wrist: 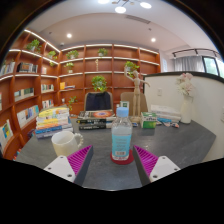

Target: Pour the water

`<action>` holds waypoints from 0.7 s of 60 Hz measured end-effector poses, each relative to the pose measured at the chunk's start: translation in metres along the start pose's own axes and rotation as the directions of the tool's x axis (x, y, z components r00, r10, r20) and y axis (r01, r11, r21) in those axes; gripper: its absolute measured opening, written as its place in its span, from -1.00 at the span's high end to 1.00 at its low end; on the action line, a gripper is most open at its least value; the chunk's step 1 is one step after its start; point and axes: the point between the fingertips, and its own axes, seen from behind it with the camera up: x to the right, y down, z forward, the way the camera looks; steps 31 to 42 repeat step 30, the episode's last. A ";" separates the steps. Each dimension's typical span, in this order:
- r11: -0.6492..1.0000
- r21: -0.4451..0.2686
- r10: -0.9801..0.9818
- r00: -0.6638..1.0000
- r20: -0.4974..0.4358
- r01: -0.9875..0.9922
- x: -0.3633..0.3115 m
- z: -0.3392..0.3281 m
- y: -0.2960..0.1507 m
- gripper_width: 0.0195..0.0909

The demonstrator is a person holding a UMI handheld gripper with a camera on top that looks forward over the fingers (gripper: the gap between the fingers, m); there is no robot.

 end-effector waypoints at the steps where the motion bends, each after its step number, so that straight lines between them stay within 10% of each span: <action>1: 1.000 0.007 0.005 1.000 0.005 -0.005 -0.002 -0.004 -0.002 -0.70; 42: 0.998 -0.003 -0.059 0.997 0.040 0.060 -0.028 -0.038 0.004 -0.69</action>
